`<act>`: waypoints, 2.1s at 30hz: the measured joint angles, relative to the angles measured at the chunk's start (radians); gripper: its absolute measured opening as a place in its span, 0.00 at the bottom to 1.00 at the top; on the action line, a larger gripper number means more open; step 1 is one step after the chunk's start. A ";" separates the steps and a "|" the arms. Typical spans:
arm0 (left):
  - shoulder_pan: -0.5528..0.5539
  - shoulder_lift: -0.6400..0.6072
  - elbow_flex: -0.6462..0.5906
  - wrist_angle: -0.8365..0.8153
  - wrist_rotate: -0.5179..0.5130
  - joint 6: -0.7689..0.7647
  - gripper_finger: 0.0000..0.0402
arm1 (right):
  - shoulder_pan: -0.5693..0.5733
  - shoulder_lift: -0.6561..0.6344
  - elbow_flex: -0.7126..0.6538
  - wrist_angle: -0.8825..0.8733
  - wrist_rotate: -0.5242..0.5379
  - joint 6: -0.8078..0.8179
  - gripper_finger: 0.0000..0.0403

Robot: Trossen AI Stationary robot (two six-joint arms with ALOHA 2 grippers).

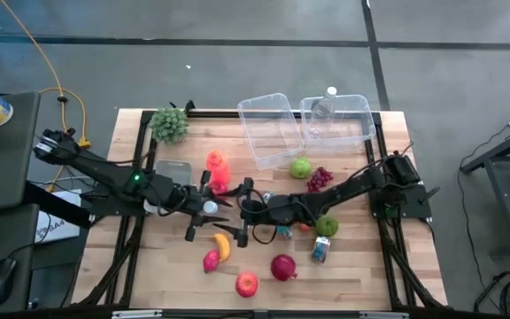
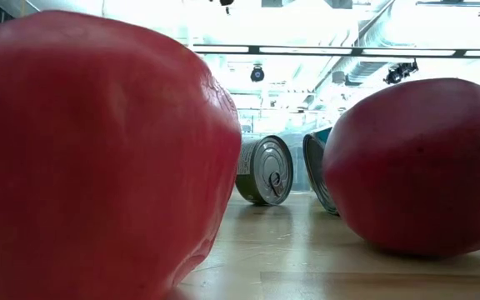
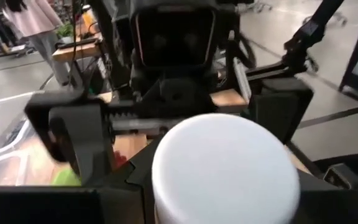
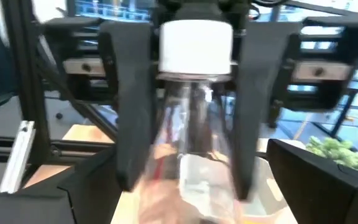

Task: Pick & Place Food Item
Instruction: Put the transparent bottle into the right transparent bin

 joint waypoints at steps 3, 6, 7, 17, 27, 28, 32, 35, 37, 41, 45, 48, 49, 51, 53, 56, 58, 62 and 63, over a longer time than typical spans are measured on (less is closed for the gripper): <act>0.019 0.000 0.000 0.024 0.052 0.000 0.39 | -0.014 -0.001 0.000 -0.031 -0.033 0.043 0.89; 0.026 -0.001 0.000 0.028 0.064 0.002 0.39 | -0.022 -0.001 0.000 -0.061 -0.042 0.075 0.86; 0.026 -0.001 0.000 0.027 0.063 0.002 0.39 | -0.023 -0.001 0.000 -0.063 -0.044 0.077 0.84; 0.019 -0.001 0.000 0.026 0.062 0.000 0.39 | -0.021 -0.001 0.000 -0.064 -0.054 0.074 0.52; 0.019 -0.001 0.000 0.026 0.066 -0.001 0.39 | -0.021 -0.002 0.000 -0.073 -0.055 0.079 0.49; 0.019 -0.001 0.000 0.028 0.067 -0.001 0.39 | -0.021 -0.002 0.000 -0.074 -0.055 0.079 0.49; 0.018 -0.002 0.000 0.045 0.067 -0.017 0.39 | -0.021 -0.002 0.000 -0.084 -0.050 0.081 0.49; 0.018 -0.002 0.000 0.045 0.068 -0.017 0.39 | -0.021 -0.002 0.000 -0.087 -0.050 0.081 0.49; 0.018 -0.002 0.000 0.045 0.071 -0.018 0.41 | -0.021 -0.002 0.000 -0.089 -0.049 0.081 0.49; 0.018 -0.002 0.000 0.045 0.089 0.003 0.50 | -0.021 -0.002 0.000 -0.091 -0.048 0.082 0.49; 0.018 -0.002 0.000 0.045 0.104 -0.002 0.66 | -0.022 -0.002 0.000 -0.095 -0.046 0.082 0.49; 0.018 -0.002 0.000 0.045 0.100 -0.048 0.78 | -0.022 -0.002 0.000 -0.102 -0.046 0.082 0.49; 0.018 -0.002 0.000 0.045 0.100 -0.066 0.81 | -0.022 -0.002 0.000 -0.102 -0.044 0.082 0.49; 0.018 -0.005 0.000 0.043 0.097 -0.079 0.85 | -0.019 -0.002 0.000 -0.112 -0.039 0.083 0.49; 0.018 -0.017 0.000 0.042 0.096 -0.051 0.87 | -0.008 -0.007 0.000 -0.150 -0.026 0.092 0.49; 0.010 -0.065 0.000 0.016 0.092 0.009 0.87 | 0.027 -0.024 0.000 -0.200 0.033 0.097 0.49; 0.001 -0.108 0.000 0.011 0.093 0.026 0.87 | 0.051 -0.027 0.000 -0.212 0.081 0.089 0.49; -0.014 -0.196 0.000 -0.005 0.093 0.009 0.88 | 0.104 -0.026 0.000 -0.218 0.211 -0.002 0.49; -0.018 -0.217 0.000 -0.023 0.093 0.005 0.88 | 0.119 -0.026 0.000 -0.214 0.264 -0.037 0.50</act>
